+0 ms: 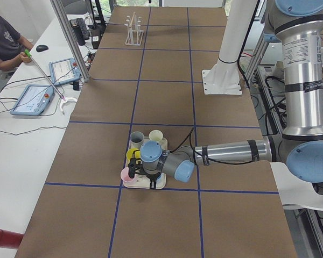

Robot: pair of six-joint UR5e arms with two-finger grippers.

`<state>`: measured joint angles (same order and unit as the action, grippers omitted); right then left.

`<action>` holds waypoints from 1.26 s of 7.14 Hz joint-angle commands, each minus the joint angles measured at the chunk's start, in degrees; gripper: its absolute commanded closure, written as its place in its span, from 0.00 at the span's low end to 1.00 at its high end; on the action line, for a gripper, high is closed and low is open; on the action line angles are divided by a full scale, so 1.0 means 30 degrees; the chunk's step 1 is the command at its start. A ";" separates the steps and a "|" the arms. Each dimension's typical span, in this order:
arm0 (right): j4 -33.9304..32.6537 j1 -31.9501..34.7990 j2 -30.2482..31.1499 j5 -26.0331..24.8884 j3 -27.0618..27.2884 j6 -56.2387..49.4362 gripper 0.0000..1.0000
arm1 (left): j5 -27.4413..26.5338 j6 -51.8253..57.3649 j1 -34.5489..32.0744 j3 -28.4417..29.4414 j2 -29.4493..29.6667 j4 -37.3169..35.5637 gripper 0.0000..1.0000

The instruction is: Transfer IKEA cup to right arm and place on rack

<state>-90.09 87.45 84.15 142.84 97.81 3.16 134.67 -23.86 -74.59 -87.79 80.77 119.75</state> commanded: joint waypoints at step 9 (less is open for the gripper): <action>0.0087 -0.0641 -0.0422 -0.0122 0.1114 0.3212 0.00 | 0.0841 0.5407 -0.5896 -0.9787 0.2240 -1.6551 1.00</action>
<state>-89.96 86.50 82.93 142.71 100.11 9.67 137.39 -7.89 -91.14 -114.01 83.32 78.50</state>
